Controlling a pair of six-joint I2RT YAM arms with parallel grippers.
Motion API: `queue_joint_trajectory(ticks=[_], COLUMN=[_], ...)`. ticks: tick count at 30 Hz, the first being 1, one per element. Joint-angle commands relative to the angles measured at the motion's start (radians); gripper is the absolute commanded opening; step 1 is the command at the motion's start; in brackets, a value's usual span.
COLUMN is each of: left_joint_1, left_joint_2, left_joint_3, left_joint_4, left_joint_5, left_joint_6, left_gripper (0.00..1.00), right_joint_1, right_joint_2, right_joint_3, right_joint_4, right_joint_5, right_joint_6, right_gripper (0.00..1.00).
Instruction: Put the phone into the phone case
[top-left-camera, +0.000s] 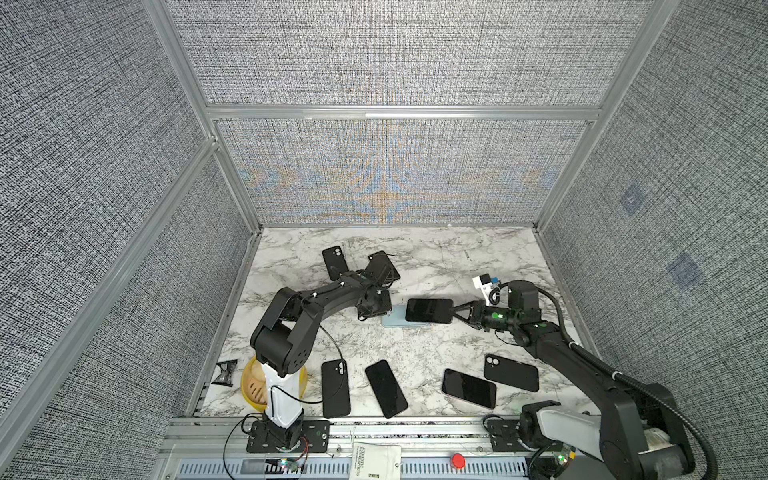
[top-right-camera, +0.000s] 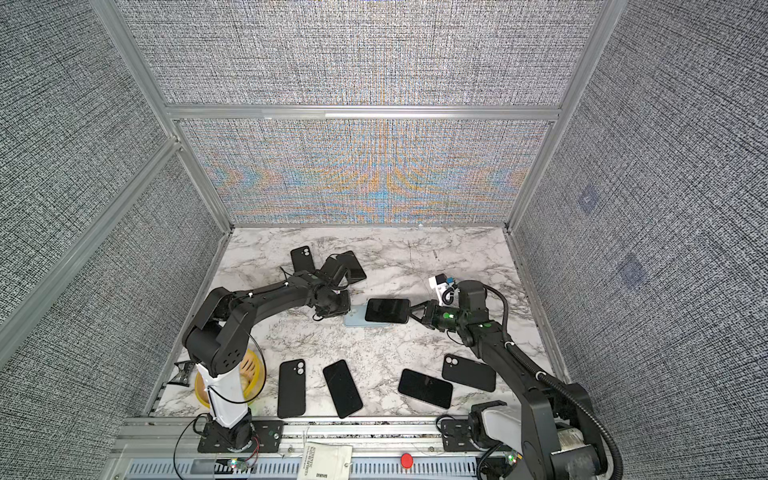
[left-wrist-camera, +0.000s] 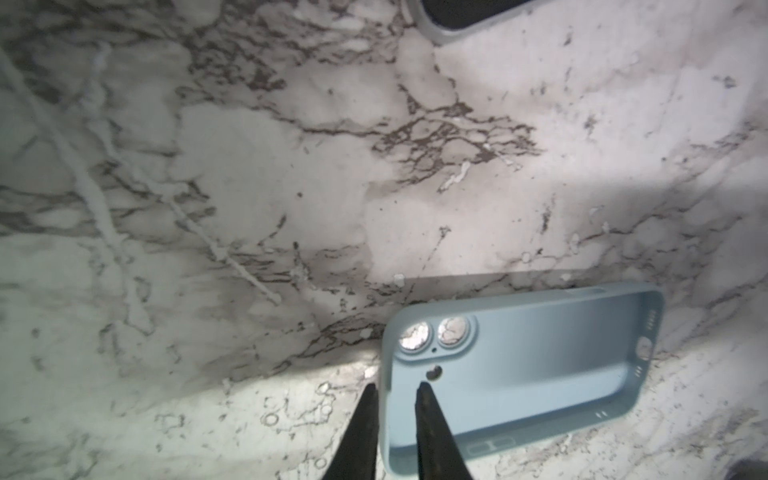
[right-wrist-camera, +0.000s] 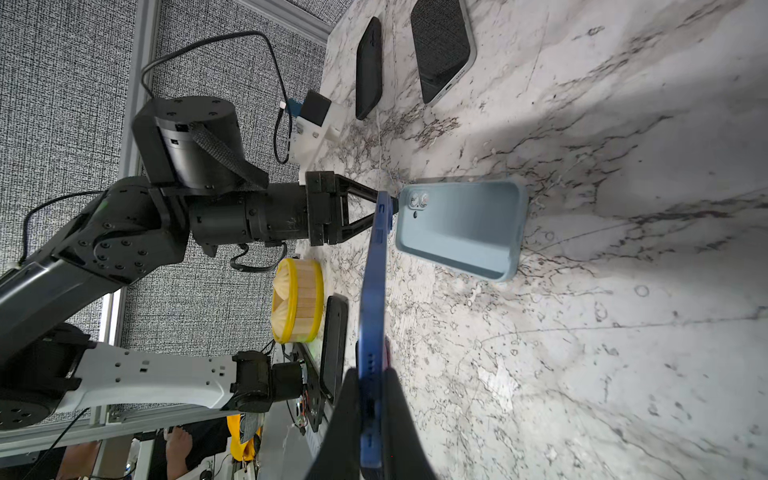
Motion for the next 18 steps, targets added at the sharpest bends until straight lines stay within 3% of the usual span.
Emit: queue_joint_trajectory(ticks=[1,18], left_joint_1=[0.007,0.056], left_joint_2=[-0.021,-0.145], left_joint_3=[-0.014,-0.15], left_joint_4=[0.029,0.21], left_joint_5=[0.029,0.209], left_joint_6=[-0.001,-0.002], left_gripper=[0.22,0.3], right_joint_1=[0.001,0.043], right_joint_2=[0.01,0.163], right_joint_3=[0.014,0.111], right_joint_4=[0.034,0.017], right_joint_5=[-0.036,-0.04], right_joint_6=[0.01,0.012], right_gripper=[0.0,0.0])
